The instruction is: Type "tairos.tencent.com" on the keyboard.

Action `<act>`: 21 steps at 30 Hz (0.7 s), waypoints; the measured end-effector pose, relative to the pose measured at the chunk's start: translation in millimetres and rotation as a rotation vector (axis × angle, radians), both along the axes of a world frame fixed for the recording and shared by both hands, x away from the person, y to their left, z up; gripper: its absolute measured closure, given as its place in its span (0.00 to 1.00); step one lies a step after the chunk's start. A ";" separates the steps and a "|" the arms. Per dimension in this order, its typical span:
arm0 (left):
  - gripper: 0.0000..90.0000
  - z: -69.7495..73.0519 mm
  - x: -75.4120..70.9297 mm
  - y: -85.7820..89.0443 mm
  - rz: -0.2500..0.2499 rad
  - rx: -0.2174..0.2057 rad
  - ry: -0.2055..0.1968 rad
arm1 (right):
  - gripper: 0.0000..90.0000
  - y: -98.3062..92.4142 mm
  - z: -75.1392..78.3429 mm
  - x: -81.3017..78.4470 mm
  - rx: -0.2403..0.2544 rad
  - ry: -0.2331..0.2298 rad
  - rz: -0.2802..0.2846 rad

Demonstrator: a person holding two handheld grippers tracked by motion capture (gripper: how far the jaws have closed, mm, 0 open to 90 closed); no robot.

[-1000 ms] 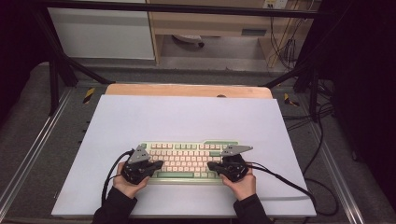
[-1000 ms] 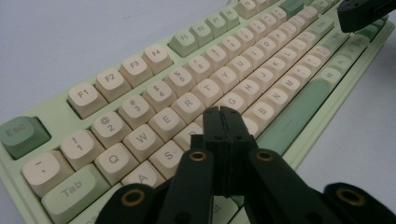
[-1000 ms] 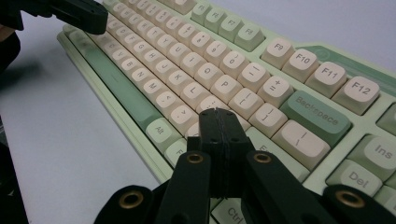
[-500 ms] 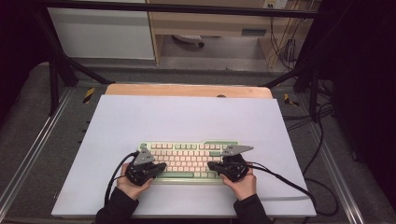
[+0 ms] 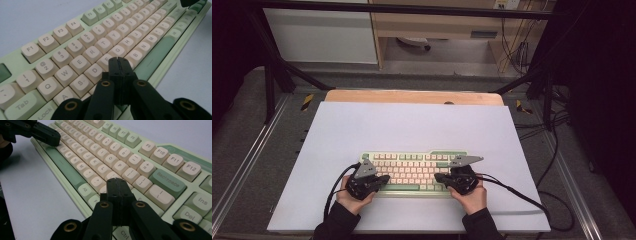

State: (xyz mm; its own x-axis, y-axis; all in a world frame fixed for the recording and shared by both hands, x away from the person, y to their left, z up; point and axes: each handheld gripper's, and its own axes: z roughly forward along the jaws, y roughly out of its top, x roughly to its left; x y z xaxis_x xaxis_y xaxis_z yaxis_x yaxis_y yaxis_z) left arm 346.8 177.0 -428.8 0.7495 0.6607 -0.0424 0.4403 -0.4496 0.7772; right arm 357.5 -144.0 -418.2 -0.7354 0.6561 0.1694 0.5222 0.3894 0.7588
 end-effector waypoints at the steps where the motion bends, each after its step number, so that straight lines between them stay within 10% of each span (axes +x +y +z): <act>1: 1.00 0.4 -0.1 0.9 0.003 -0.003 0.000 | 1.00 0.2 -0.1 -0.1 0.000 0.003 -0.001; 21: 1.00 6.1 1.3 13.4 0.029 -0.015 -0.005 | 1.00 -0.9 0.0 0.1 -0.002 0.001 -0.001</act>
